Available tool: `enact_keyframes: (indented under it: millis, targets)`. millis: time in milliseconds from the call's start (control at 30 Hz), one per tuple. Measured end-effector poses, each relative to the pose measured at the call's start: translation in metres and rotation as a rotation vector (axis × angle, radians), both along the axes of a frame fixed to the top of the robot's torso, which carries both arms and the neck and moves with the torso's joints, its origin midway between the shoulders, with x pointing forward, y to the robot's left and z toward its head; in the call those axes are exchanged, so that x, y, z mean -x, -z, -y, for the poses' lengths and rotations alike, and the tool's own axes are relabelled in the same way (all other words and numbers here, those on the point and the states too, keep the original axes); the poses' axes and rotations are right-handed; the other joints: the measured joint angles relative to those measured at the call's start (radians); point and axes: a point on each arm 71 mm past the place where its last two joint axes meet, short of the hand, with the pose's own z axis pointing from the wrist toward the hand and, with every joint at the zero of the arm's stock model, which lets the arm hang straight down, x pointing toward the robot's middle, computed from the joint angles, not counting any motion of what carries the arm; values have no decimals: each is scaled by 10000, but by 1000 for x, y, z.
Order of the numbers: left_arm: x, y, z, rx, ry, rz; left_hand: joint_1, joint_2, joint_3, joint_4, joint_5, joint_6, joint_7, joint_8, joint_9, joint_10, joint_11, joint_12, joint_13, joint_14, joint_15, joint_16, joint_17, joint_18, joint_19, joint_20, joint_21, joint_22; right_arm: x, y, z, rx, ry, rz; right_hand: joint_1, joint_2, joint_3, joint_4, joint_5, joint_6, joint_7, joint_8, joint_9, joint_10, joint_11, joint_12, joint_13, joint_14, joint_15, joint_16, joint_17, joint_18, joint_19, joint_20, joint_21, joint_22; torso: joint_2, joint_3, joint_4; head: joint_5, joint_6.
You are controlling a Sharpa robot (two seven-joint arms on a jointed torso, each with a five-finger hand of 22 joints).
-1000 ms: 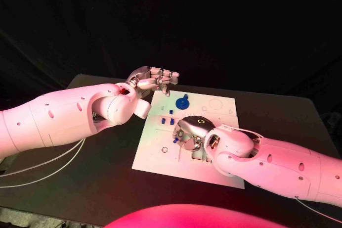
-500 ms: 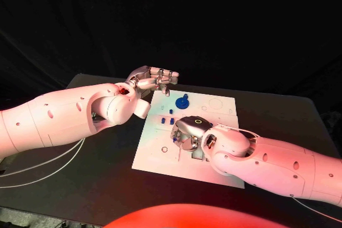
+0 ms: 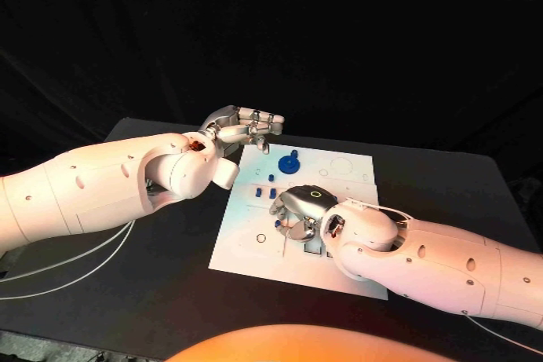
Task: Assemble the parts on the task board
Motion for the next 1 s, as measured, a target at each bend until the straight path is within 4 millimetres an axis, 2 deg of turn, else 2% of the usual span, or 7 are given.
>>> enact_keyframes:
  millis: [167, 367, 567, 600, 633, 800, 1000]
  targets:
    - [0, 0, 0, -5, -3, -6, 0, 0, 0, 0, 0, 0, 0, 0, 0, 0, 0, 0, 0, 0, 0, 0, 0, 0, 0, 0, 0, 0, 2, 0, 14, -100, 231, 38, 59, -51, -249, 24, -75, -57, 24, 0, -52, -145, -12, 140, 53, 34, 34, -77, -128, 0, -83, 84, -178, -162, 0, 4, 5, -24, 40]
    - [0, 0, -2, -17, -28, -12, 0, 0, 0, 0, 0, 0, 0, 0, 1, 0, 0, 0, -1, 0, 0, 0, 0, 0, 0, 0, 0, 0, 6, -15, 36, -346, 467, 150, 58, -51, -438, 55, -27, 176, -197, 98, -59, -105, -56, 471, 117, 34, 34, -77, -102, 0, -41, 42, -178, -111, -2, 2, 4, -69, 90]
    - [0, 0, -4, -32, -60, -17, 0, 0, 0, 0, 0, 0, 0, 0, 1, 0, 0, 0, -2, 0, 0, 0, 0, 0, 0, 0, 0, 1, -13, -43, 72, -318, 1170, 432, 56, -54, -716, 134, 171, 252, -274, 98, -108, -110, -199, 620, 130, -4, -5, -77, -198, 1, -49, 0, -262, -147, -26, -17, -48, -206, 186]
    - [0, 0, -4, -33, -59, -19, 0, 0, 0, 0, 0, 0, -1, 0, 1, 0, 0, 0, -2, 0, 0, 0, 0, 0, 0, 0, 0, 0, -16, -45, 78, -270, 1286, 438, 3, -107, -808, 143, 210, 252, -274, 98, -124, -152, -235, 620, 122, -4, -5, -77, -221, 18, -78, -28, -328, -191, -33, -20, -57, -232, 199]
    - [0, 0, -4, -32, -57, -20, 0, 0, 0, 0, 0, 0, 0, 0, 1, 0, 0, 0, -2, 0, 0, 0, 0, 0, 0, 0, 0, 1, -19, -47, 84, -219, 1393, 438, 5, -104, -899, 152, 224, 241, -316, 98, -137, -247, -245, 620, 106, -4, -5, -77, -241, 133, -93, -43, -380, -238, -39, -25, -63, -252, 215]
    - [0, 0, -4, -30, -43, -24, 0, 0, 0, 0, -58, 0, -1, 0, 2, 0, 0, 0, 11, 0, 0, 0, 1, -1, 0, 0, 0, -7, -33, -48, 106, 169, 1827, 353, 5, -104, -1406, 193, 224, 262, -395, 98, -175, -666, -180, 671, 34, -4, -5, -154, -300, 155, -152, -102, -656, -450, -63, -42, -104, -306, 280]
    - [0, 1, -4, -26, -18, -30, 0, 0, 0, 0, -58, 0, -1, 0, 2, 0, 0, 0, 11, 0, 0, 0, 0, -1, 0, 0, 0, -9, -39, -42, 114, 476, 1922, 193, 126, 16, -1512, 195, 261, 297, -429, 98, -186, -735, -177, 734, 21, -4, -5, -115, -221, 155, -151, -101, -657, -450, -65, -39, -117, -336, 306]
